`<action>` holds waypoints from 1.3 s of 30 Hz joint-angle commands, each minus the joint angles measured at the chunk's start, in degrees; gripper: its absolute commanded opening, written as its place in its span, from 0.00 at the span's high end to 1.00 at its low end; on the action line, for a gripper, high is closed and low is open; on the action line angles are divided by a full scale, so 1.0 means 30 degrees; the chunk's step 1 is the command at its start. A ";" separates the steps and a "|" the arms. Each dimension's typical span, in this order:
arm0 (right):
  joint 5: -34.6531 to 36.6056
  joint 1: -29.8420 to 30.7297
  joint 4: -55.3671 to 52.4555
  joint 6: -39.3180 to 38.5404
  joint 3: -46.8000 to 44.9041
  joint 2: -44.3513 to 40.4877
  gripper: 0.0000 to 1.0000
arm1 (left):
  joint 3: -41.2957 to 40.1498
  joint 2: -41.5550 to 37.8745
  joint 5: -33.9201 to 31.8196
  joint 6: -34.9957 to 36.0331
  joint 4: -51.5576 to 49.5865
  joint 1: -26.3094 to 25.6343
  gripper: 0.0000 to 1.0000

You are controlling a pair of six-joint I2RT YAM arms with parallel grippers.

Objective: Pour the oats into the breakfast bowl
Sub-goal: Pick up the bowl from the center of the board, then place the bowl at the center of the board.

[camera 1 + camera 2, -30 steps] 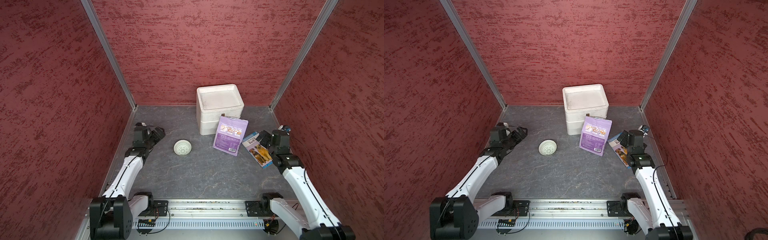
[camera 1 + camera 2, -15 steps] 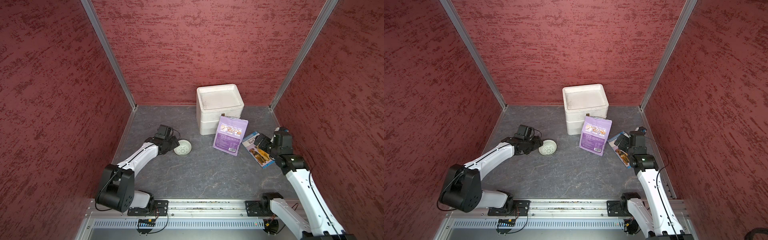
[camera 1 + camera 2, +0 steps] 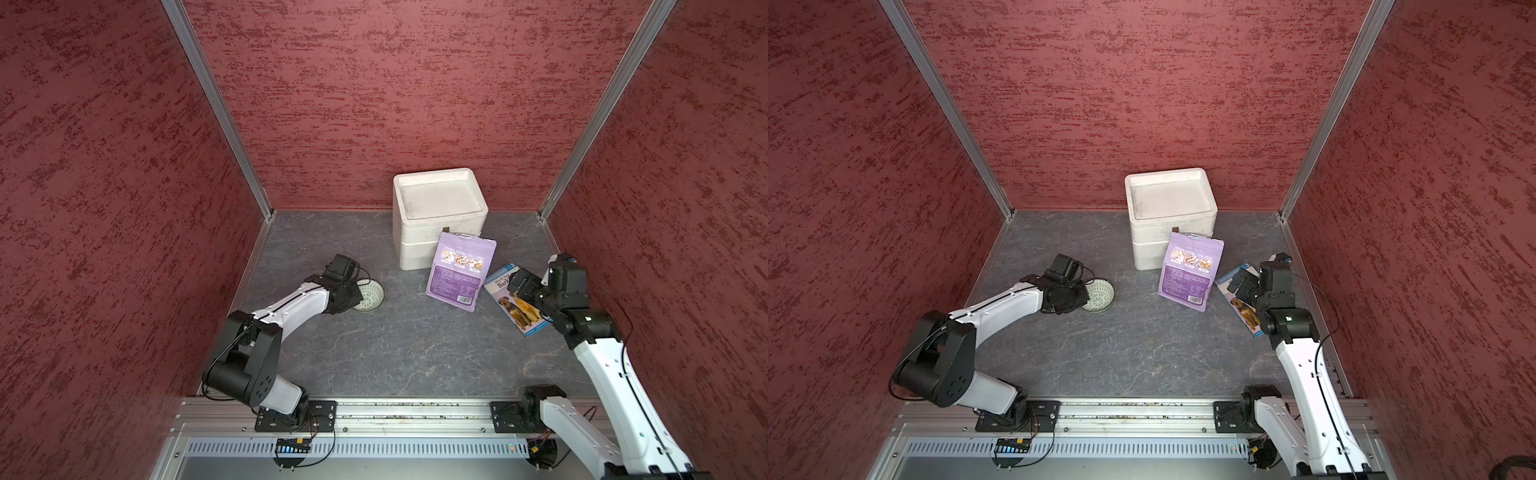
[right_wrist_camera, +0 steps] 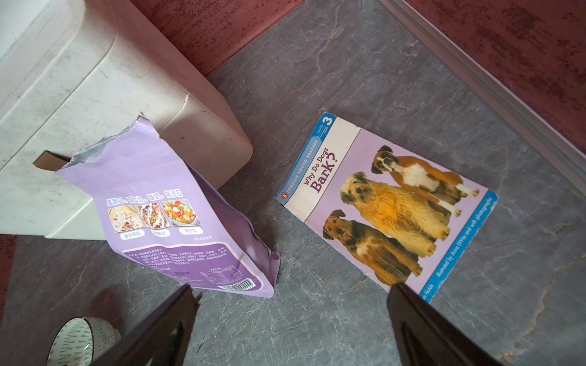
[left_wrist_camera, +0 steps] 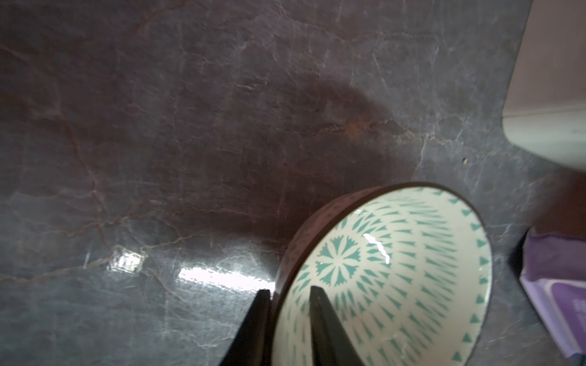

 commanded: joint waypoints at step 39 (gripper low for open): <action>-0.6530 -0.0040 0.6848 -0.5426 0.3852 0.7912 0.01 | 0.0311 -0.0839 -0.1000 -0.6454 -0.2959 -1.1495 0.92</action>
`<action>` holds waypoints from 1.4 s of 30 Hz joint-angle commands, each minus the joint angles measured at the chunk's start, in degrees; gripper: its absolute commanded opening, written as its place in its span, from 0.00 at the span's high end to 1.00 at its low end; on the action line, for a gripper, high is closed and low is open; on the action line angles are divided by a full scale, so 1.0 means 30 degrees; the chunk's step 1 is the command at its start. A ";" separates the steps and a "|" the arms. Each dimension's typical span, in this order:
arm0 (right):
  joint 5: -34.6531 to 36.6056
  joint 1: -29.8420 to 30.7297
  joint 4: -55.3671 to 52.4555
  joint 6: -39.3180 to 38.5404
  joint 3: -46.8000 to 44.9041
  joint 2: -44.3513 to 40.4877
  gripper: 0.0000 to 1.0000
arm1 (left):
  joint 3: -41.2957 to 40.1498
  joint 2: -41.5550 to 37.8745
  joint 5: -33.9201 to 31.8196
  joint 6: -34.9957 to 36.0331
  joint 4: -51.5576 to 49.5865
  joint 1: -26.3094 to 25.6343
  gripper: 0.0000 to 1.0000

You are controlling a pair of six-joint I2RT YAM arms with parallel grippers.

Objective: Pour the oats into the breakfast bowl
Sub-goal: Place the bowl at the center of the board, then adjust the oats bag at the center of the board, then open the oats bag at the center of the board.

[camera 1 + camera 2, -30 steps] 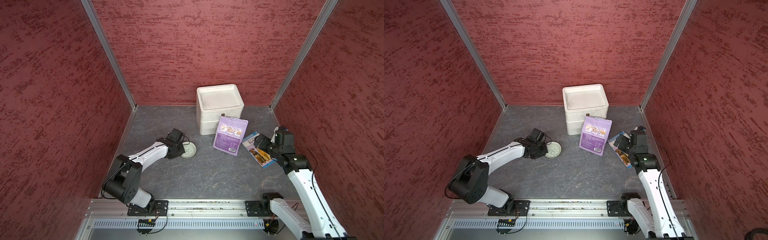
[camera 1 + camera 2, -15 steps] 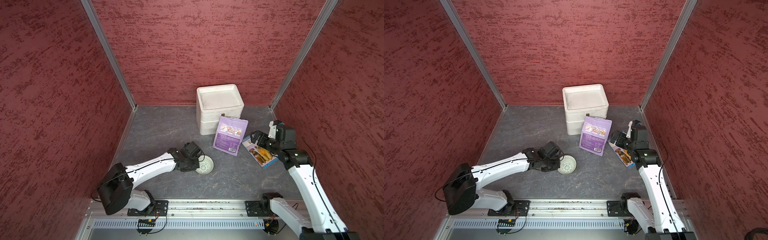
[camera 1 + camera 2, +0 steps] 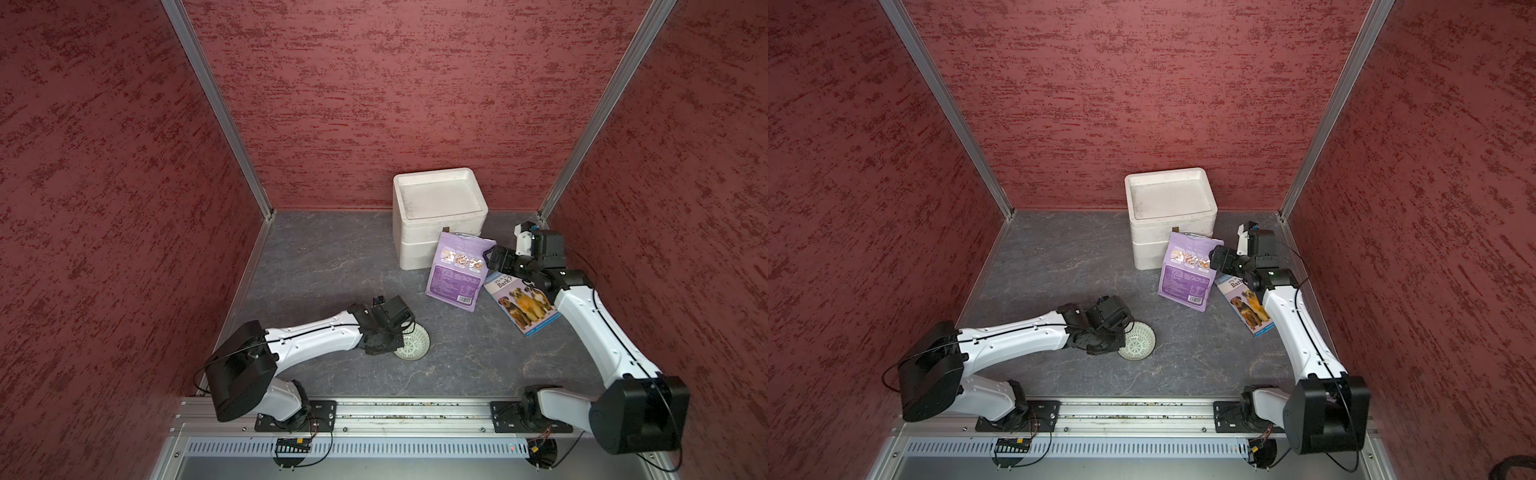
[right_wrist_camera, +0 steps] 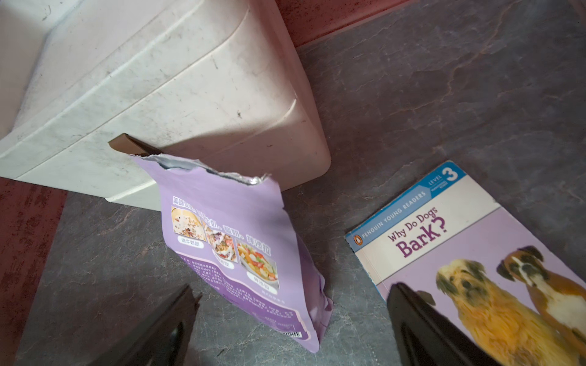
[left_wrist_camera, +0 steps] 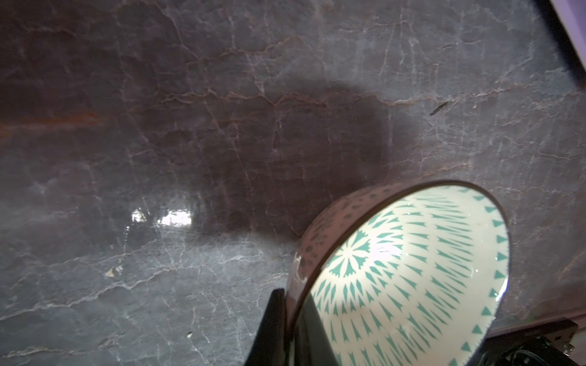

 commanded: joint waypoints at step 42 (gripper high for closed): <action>0.2602 0.5166 0.2822 0.1738 -0.6999 -1.0868 1.00 | 0.9209 -0.0737 -0.2823 -0.4180 0.1927 0.0300 0.33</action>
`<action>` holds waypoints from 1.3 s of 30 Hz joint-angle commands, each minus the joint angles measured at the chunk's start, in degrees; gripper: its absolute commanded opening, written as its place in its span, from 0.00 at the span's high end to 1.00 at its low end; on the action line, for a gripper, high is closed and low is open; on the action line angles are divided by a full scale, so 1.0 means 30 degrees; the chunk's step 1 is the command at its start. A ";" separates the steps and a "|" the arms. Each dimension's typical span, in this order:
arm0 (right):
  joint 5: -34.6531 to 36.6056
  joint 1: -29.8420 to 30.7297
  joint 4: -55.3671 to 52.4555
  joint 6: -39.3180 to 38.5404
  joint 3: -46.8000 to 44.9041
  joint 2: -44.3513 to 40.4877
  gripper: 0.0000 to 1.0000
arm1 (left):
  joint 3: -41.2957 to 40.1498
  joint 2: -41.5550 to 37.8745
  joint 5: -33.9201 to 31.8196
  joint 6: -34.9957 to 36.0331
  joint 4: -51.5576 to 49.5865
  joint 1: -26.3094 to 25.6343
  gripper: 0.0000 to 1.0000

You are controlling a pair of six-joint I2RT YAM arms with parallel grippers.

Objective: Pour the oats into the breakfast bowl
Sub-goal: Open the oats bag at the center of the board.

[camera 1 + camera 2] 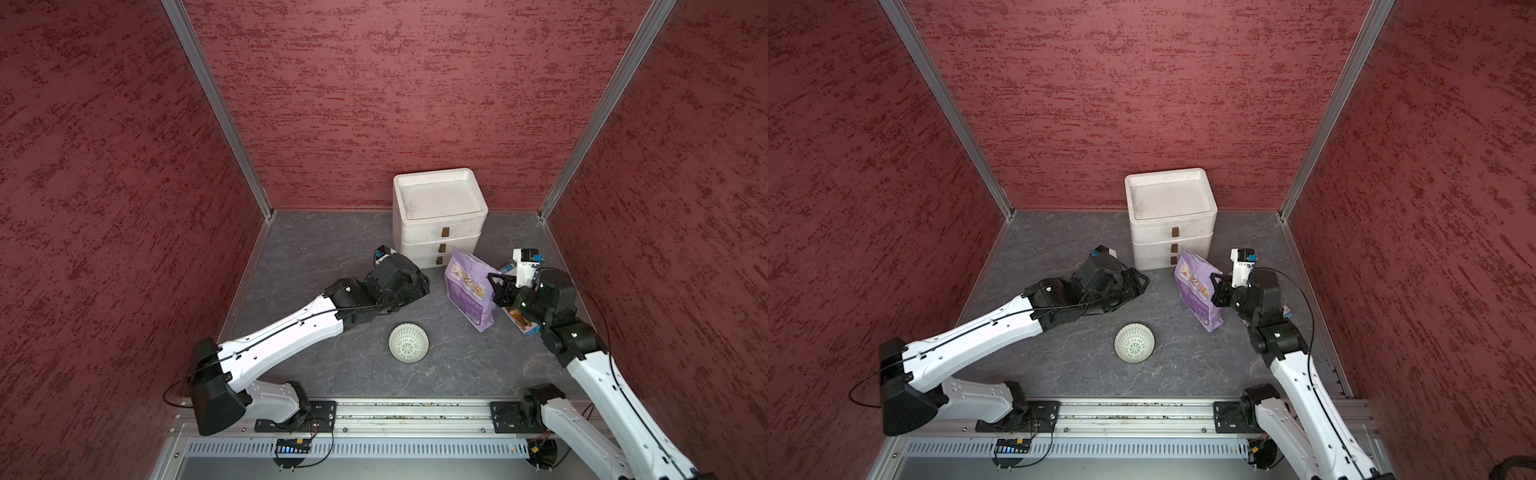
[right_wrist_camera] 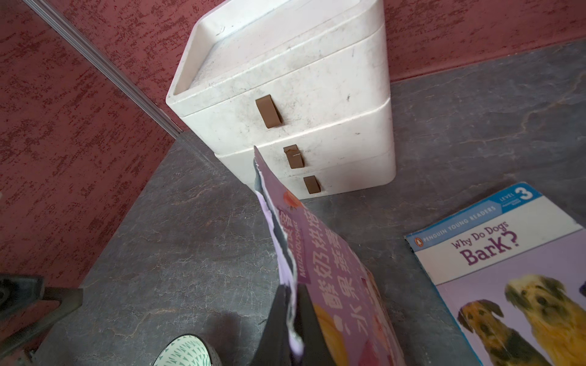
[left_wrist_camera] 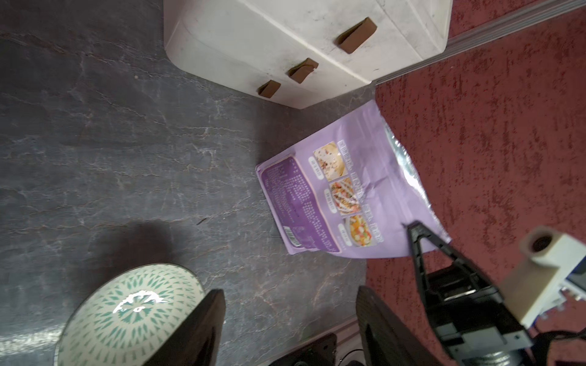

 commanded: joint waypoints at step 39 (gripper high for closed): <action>0.6047 0.6414 -0.0865 0.2459 0.0150 -0.0437 1.00 | 0.5406 0.6991 0.2604 -0.7194 0.2252 0.0412 0.74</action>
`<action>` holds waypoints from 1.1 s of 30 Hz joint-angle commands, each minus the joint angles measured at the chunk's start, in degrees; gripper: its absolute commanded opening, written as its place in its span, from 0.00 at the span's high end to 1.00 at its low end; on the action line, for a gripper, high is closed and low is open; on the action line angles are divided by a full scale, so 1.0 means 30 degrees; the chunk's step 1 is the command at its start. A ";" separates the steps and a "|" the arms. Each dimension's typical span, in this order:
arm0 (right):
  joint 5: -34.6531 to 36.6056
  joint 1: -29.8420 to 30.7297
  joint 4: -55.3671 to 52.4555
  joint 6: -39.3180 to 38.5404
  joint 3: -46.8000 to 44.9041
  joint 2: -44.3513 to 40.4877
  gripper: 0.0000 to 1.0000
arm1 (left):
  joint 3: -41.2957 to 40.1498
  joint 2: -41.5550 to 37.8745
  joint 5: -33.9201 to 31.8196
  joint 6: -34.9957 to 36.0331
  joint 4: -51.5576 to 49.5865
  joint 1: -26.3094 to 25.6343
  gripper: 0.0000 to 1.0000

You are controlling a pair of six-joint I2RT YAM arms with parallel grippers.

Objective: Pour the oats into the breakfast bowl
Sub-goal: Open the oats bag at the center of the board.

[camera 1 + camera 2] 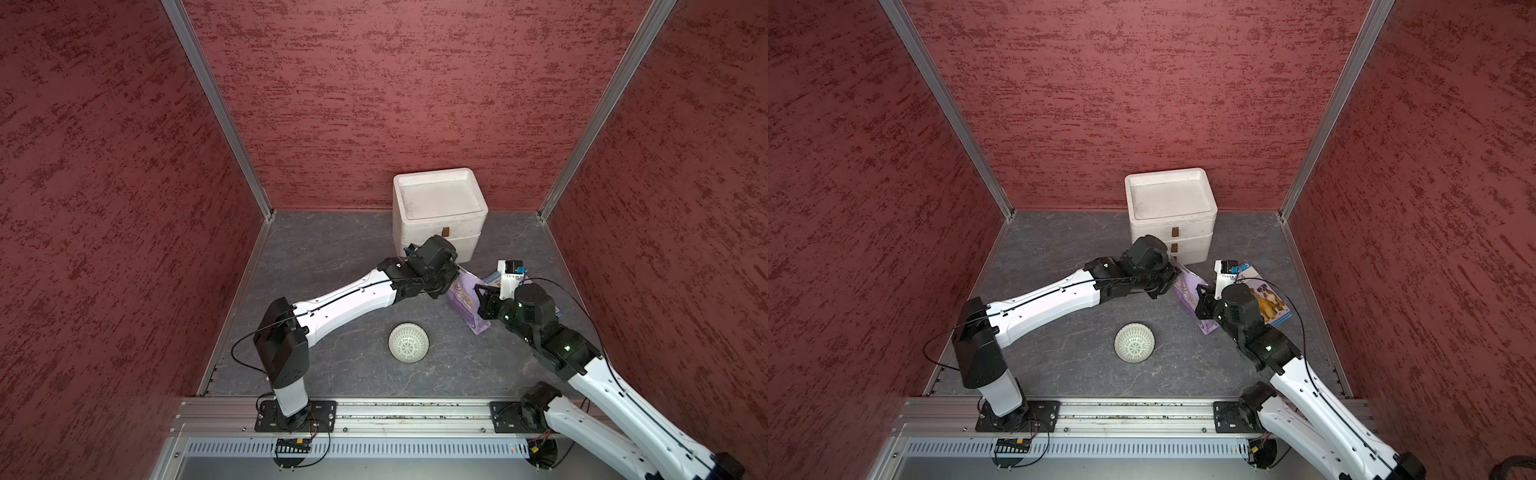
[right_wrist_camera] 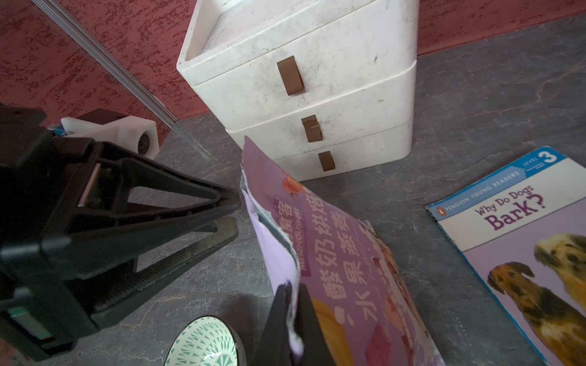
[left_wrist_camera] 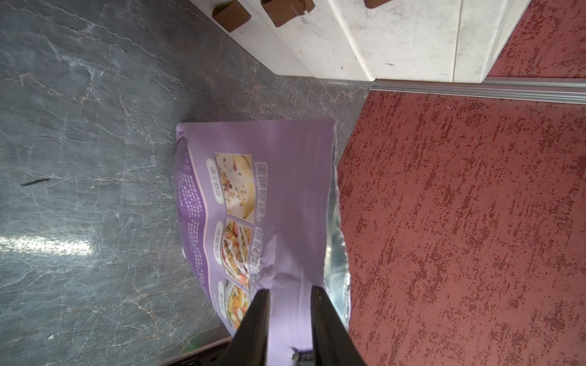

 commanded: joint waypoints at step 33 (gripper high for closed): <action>-0.0847 0.0315 0.0203 -0.0421 0.0056 -0.0474 1.00 | 0.0139 0.1106 0.1310 -0.0519 0.1062 0.0664 0.74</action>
